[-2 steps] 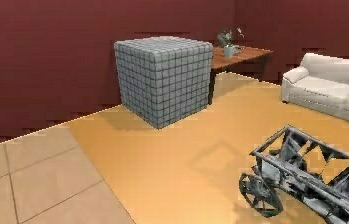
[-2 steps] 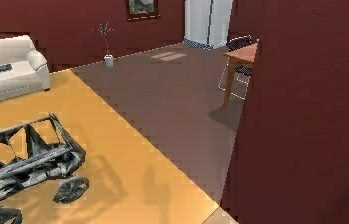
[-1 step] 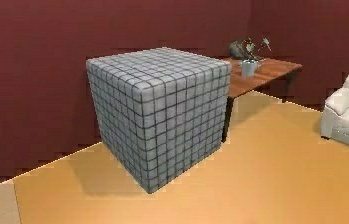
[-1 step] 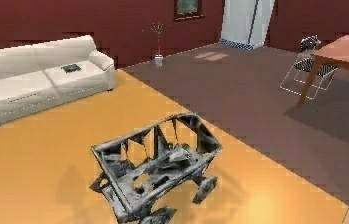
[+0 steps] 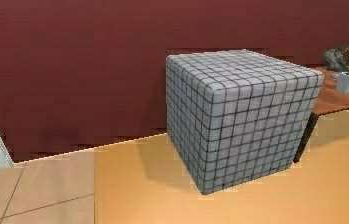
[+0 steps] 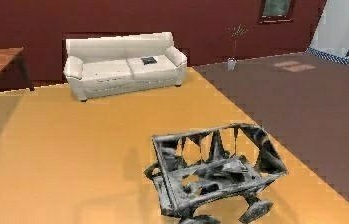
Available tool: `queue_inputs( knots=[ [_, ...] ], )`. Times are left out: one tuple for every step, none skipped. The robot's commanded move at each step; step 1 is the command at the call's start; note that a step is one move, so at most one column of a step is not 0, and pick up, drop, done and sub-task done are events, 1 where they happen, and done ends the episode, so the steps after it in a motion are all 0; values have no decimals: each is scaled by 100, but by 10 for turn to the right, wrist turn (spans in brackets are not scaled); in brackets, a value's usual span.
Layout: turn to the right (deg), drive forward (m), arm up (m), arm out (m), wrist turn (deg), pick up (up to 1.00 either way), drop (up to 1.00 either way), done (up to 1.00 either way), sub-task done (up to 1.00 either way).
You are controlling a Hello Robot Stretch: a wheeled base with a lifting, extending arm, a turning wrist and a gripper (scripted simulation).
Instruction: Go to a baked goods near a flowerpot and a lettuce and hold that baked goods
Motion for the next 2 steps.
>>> queue_inputs(
  knots=[
    [0, 5, 0, 0, 0, 0, 0, 0, 0],
    [90, 0, 0, 0, 0, 0, 0, 0, 0]
  ],
)
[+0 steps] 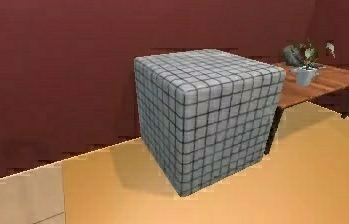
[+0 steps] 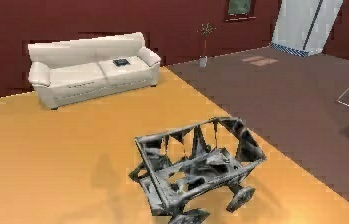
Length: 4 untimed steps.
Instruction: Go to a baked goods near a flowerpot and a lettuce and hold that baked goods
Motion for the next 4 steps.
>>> queue_inputs(
  knots=[
    [0, 45, 0, 0, 0, 0, 0, 0, 0],
    [450, 0, 0, 0, 0, 0, 0, 0, 0],
    [150, 0, 0, 0, 0, 0, 0, 0, 0],
    [0, 100, 0, 0, 0, 0, 0, 0, 0]
  ],
)
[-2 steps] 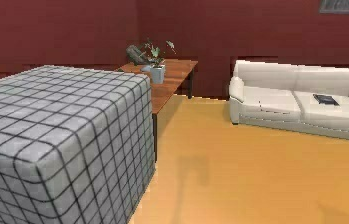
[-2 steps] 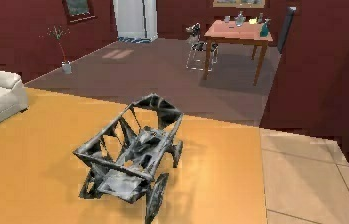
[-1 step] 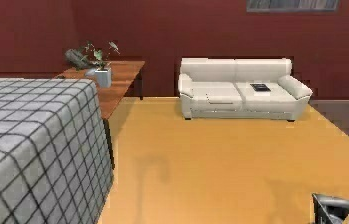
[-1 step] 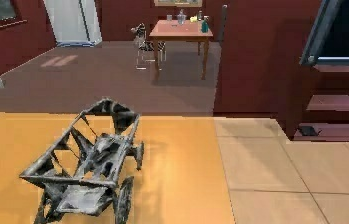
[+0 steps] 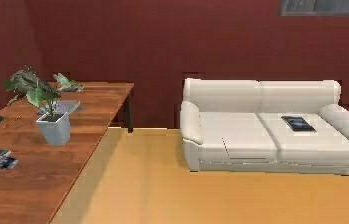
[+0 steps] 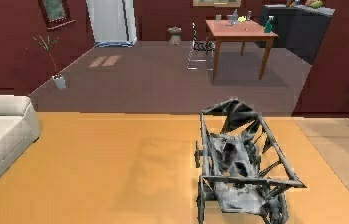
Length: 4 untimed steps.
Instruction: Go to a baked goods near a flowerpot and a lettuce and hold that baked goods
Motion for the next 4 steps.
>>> queue_inputs(
  knots=[
    [300, 0, 0, 0, 0, 0, 0, 0, 0],
    [30, 0, 0, 0, 0, 0, 0, 0, 0],
    [0, 5, 0, 0, 0, 0, 0, 0, 0],
    [270, 0, 0, 0, 0, 0, 0, 0, 0]
  ],
)
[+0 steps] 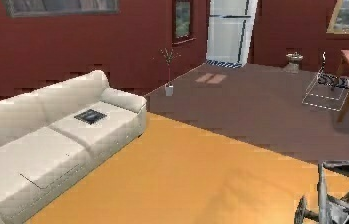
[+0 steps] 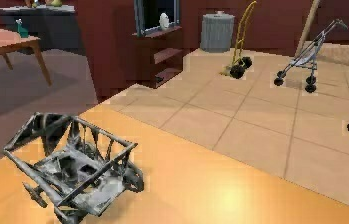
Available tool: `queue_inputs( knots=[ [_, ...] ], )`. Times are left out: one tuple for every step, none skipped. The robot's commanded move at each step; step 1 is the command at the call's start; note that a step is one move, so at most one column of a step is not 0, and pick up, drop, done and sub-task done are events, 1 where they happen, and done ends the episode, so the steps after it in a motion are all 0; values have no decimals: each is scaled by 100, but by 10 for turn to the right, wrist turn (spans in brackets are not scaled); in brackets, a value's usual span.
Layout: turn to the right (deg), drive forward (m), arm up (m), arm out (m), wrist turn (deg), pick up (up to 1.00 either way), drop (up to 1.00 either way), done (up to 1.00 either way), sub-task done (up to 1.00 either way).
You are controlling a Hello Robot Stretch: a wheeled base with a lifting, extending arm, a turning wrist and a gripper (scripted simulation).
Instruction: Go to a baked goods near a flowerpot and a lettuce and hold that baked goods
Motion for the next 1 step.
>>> queue_inputs(
  knots=[
    [0, 40, 0, 0, 0, 0, 0, 0, 0]
  ],
)
